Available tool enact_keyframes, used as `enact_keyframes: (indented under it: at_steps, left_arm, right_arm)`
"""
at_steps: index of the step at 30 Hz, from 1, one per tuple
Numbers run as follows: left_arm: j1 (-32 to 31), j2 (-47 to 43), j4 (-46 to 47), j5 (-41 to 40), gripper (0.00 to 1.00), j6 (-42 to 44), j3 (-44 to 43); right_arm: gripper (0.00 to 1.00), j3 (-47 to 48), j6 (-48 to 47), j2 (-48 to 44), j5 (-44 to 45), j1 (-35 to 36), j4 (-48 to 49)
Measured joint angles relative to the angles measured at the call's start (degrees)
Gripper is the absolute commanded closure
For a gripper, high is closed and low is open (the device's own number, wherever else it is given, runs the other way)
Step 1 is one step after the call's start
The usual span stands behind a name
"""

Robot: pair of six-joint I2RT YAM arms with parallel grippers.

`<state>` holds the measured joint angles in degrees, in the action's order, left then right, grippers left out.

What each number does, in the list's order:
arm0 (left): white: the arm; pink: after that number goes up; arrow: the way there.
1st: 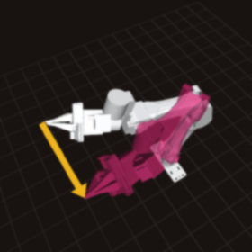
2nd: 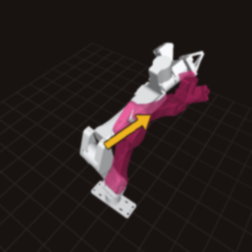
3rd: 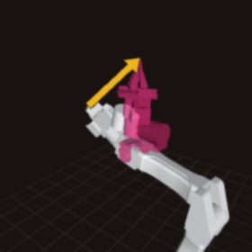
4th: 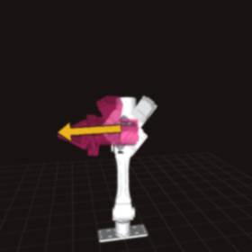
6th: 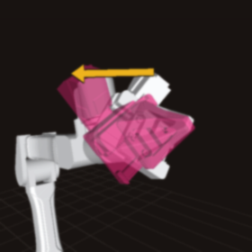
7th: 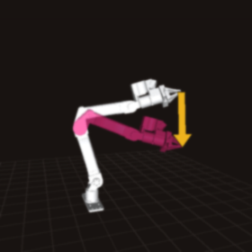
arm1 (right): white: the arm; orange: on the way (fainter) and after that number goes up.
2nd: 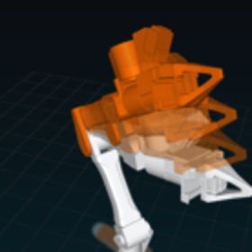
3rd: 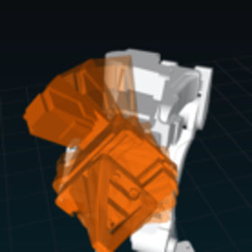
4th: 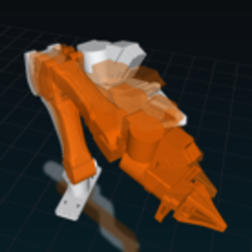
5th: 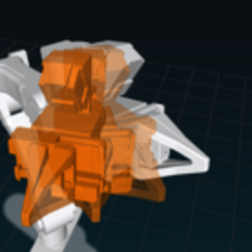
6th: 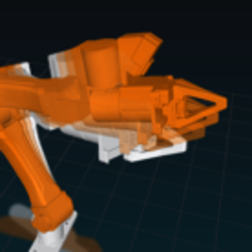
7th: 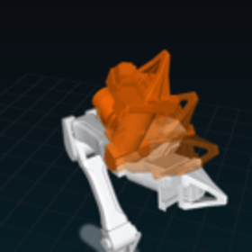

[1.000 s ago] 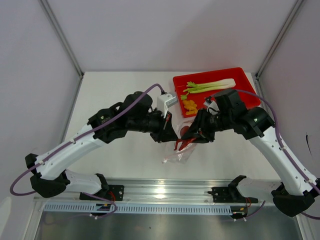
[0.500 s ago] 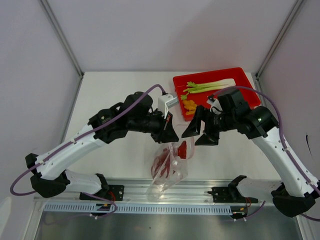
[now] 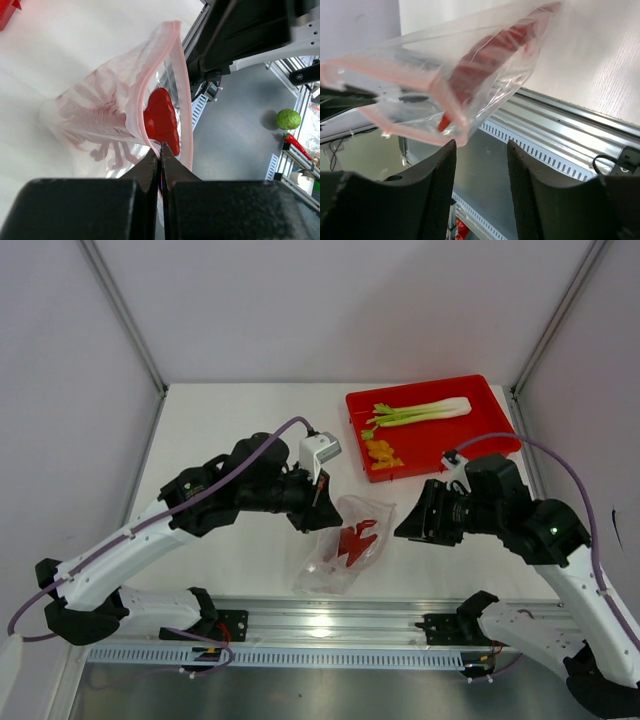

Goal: Place the food in the zip-top bag and seal the zipper
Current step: Adjust the zipper food storage bag at the center of the board.

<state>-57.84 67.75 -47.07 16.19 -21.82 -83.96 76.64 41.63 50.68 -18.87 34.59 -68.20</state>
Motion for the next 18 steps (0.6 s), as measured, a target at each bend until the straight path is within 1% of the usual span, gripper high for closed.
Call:
enact_keyframes:
  at_steps: [3,8,12,15,18]
  left_arm:
    - [0.0,-0.3,0.0,0.0,1.00,0.0,0.1]
    - [0.0,0.3,0.1,0.1,0.99,0.2,0.0]
    - [0.0,1.6,0.5,0.4,0.99,0.4,-0.2]
    - [0.0,1.9,0.7,0.5,0.99,0.4,-0.2]
    - [0.0,1.9,0.7,0.5,1.00,0.4,-0.2]
  right_arm:
    - [0.50,-4.4,1.3,0.2,0.8,2.3,4.0]
    - [0.44,-5.2,2.9,2.2,4.4,11.3,9.9]
    - [0.44,-4.9,3.9,2.3,8.7,16.1,11.0]
    - [0.47,-5.0,4.9,2.3,12.0,17.2,10.7]
    - [0.52,-6.1,6.2,1.8,14.6,17.9,10.8]
